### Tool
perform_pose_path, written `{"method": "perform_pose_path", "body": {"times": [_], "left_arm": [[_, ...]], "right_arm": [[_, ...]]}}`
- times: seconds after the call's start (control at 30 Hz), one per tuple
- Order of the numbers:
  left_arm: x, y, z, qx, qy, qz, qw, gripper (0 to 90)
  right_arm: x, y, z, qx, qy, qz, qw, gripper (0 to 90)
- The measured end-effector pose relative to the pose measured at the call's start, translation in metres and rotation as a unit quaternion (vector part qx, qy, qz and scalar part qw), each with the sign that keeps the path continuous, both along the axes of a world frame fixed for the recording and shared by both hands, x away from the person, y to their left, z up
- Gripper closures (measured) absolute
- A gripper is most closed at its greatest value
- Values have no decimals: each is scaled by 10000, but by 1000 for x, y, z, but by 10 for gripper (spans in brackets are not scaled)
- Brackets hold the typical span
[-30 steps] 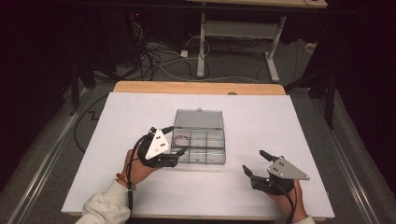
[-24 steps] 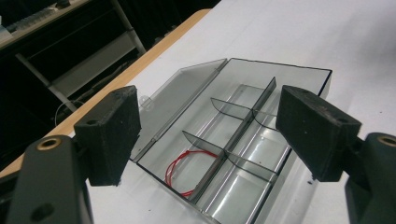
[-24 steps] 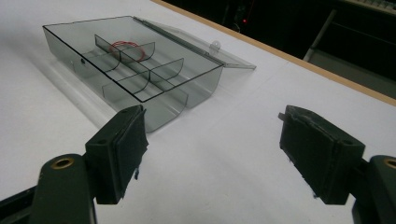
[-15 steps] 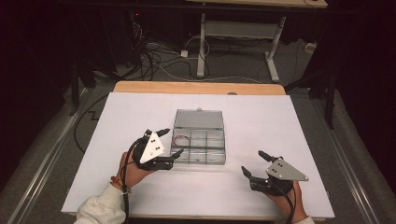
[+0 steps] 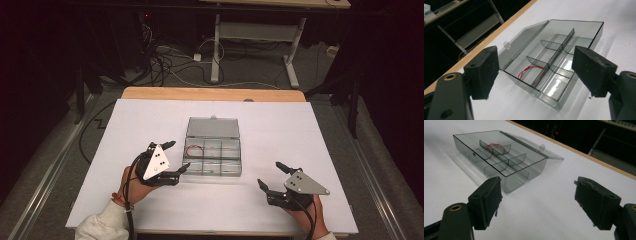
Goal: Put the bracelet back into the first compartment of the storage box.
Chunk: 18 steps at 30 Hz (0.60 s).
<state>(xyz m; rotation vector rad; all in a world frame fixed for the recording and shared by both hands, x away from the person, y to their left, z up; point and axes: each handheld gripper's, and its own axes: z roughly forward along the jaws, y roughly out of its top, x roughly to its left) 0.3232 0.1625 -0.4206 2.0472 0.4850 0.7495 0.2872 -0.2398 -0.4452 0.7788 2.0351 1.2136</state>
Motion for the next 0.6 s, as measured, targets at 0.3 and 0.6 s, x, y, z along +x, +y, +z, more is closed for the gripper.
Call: {"method": "perform_pose_path", "body": {"times": [0.3,0.6], "left_arm": [[-7,7,-1,34,-28,12,10000,212],[-13,14,-3,28,-37,11,10000,212]], "right_arm": [[0,0,0,-17,0,20,10000,212],[-1,1,-1,-25,-4,41,10000,212]]}}
